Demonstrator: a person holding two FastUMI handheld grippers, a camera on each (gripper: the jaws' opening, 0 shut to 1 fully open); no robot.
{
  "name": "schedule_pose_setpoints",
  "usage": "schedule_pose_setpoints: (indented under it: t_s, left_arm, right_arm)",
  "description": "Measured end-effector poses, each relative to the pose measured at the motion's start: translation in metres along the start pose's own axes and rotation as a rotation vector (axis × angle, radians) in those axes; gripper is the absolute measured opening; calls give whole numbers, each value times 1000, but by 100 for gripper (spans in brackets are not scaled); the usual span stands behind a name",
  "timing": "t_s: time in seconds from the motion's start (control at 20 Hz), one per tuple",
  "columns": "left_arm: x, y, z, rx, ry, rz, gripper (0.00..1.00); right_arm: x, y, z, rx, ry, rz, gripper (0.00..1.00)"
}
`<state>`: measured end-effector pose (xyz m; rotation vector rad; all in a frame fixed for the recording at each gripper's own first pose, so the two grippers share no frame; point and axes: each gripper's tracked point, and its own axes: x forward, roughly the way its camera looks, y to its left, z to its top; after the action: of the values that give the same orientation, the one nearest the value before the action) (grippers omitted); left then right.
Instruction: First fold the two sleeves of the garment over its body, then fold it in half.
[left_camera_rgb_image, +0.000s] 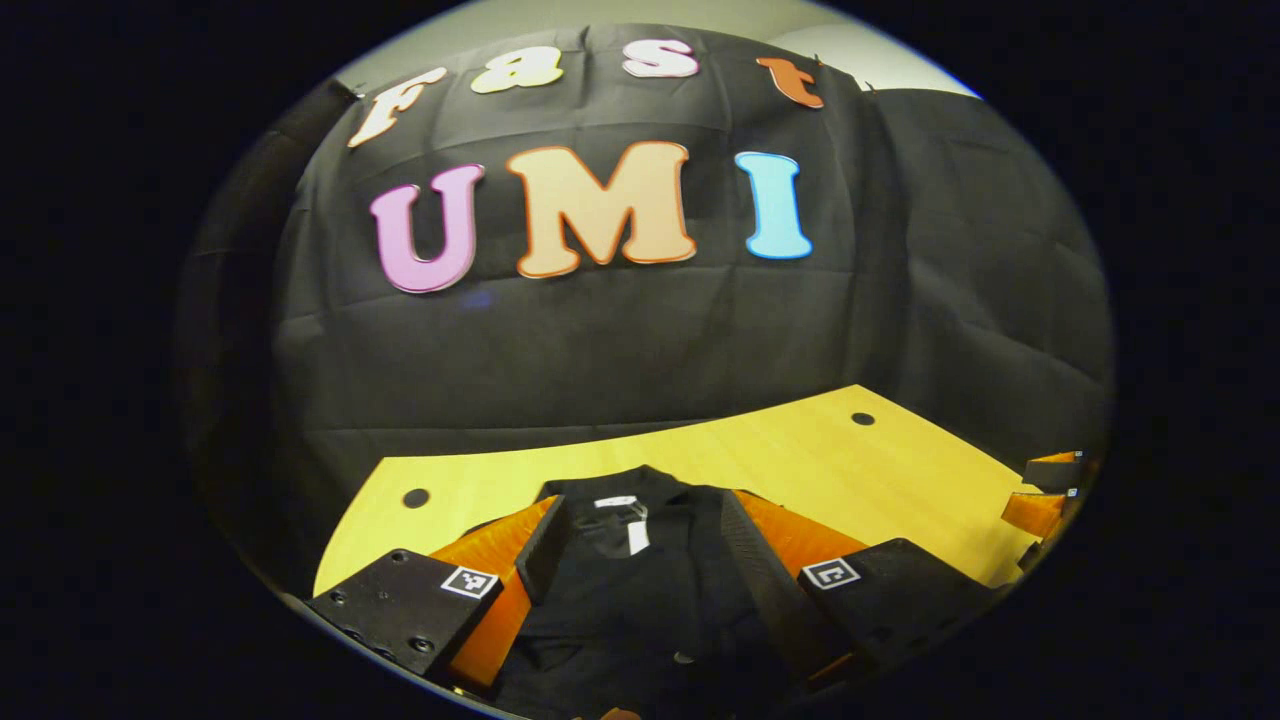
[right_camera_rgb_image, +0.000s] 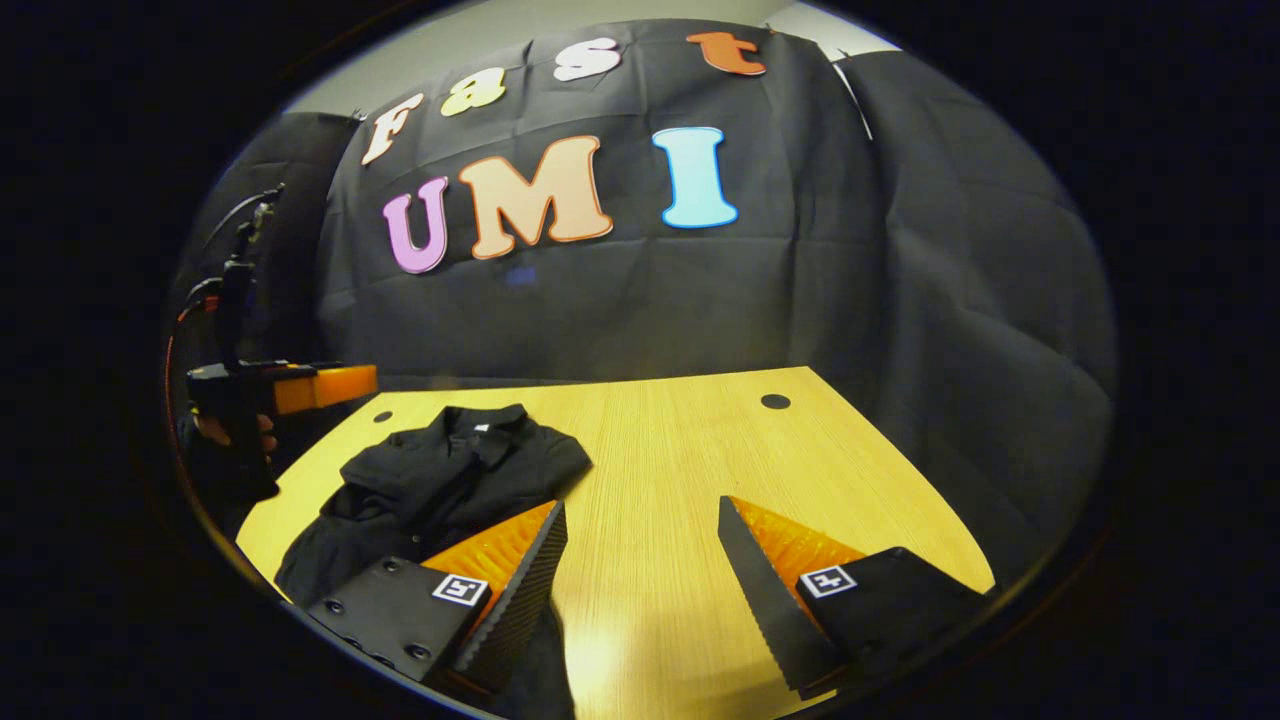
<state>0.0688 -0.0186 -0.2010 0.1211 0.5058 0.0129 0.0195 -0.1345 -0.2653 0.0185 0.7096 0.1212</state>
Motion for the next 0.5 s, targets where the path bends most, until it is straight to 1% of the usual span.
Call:
schedule_pose_setpoints:
  t_s: [0.1, 0.15, 0.25, 0.35, 0.4, 0.45, 0.5]
  left_arm:
    - [-30, 26, -15, -6, 16, 50, 94]
    - [-45, 39, -22, -10, 16, 72, 94]
    - [-75, 61, -45, -23, 53, 109, 94]
    - [-105, 77, -67, -37, 79, 139, 94]
    - [-119, 86, -77, -44, 91, 154, 94]
    - [-132, 92, -90, -55, 109, 166, 94]
    - [-143, 95, -103, -72, 132, 171, 94]
  right_arm:
    - [-6, 15, -5, 7, -3, 25, 98]
    - [-7, 21, -9, -9, -3, 28, 98]
    - [-13, 29, -26, -22, 40, 20, 98]
    - [-26, 50, -37, -23, 57, 58, 98]
    - [-30, 55, -45, -45, 63, 58, 98]
    - [-35, 57, -54, -63, 78, 50, 94]
    - [-41, 60, -64, -66, 95, 47, 98]
